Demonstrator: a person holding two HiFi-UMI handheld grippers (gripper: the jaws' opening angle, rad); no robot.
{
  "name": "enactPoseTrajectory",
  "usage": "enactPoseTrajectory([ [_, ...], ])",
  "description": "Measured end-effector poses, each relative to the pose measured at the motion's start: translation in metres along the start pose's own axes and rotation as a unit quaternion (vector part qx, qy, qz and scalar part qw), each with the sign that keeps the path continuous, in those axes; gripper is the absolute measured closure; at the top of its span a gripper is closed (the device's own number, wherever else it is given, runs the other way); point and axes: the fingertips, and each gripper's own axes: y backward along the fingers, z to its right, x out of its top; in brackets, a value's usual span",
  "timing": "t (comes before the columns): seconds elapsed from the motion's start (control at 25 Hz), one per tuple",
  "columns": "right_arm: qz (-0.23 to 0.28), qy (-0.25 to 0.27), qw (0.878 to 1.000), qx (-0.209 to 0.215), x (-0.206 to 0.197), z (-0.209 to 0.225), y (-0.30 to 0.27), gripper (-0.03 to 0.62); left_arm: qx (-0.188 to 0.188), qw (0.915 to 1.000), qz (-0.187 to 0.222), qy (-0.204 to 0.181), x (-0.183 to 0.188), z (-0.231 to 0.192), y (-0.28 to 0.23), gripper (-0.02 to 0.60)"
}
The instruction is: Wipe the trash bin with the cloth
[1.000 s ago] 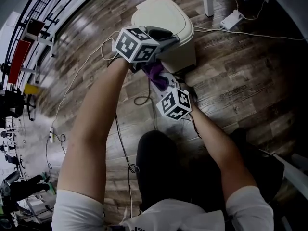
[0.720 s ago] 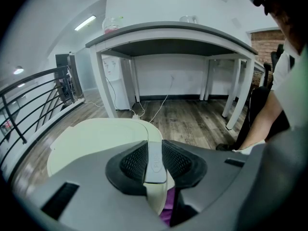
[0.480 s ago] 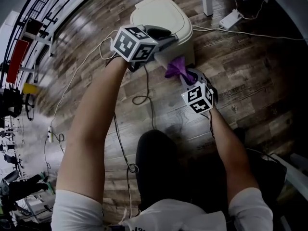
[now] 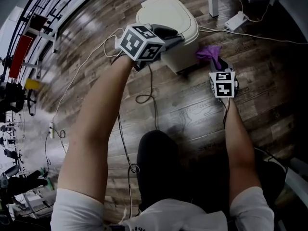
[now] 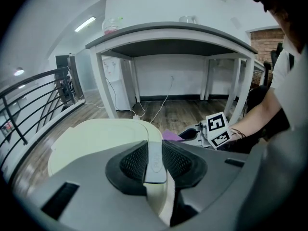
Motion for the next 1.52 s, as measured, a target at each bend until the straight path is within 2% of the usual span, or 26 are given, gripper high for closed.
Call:
enactPoseTrajectory([
  [0.16,0.026,-0.076,0.996,-0.044,0.021,0.033,-0.007,0.517,0.001,1.0,0.001,-0.004,0.0,-0.001,0.0,0.488],
  [0.24,0.04,-0.108,0.992,-0.041,0.031,0.032,-0.012,0.517,0.002,1.0,0.001,-0.004,0.0,0.0,0.0,0.486],
  [0.32,0.045,-0.117,0.992,-0.02,0.038,0.016,-0.019,0.517,0.002,1.0,0.001,-0.002,-0.002,0.001,0.0,0.486],
  [0.52,0.045,-0.078,0.995,0.04,0.044,-0.038,-0.027,0.516,0.002,1.0,0.001,0.001,-0.002,0.002,0.001,0.486],
  [0.76,0.039,-0.042,0.996,0.065,0.036,-0.075,-0.027,0.517,0.003,1.0,0.004,-0.002,0.001,0.0,0.002,0.486],
  [0.92,0.036,0.009,0.995,0.092,0.031,-0.11,-0.022,0.516,0.004,1.0,0.004,-0.002,-0.001,0.0,0.002,0.486],
  [1.08,0.041,0.055,0.989,0.132,0.035,-0.148,-0.017,0.517,0.006,1.0,0.005,-0.003,0.0,0.0,0.002,0.486],
  [1.36,0.042,0.088,0.978,0.187,0.034,-0.196,-0.014,0.516,0.007,0.9999,0.006,-0.004,0.0,0.0,0.003,0.486],
  [1.52,0.049,0.113,0.963,0.241,0.035,-0.232,-0.004,0.516,0.008,0.9999,0.007,-0.004,0.001,0.0,0.002,0.486],
])
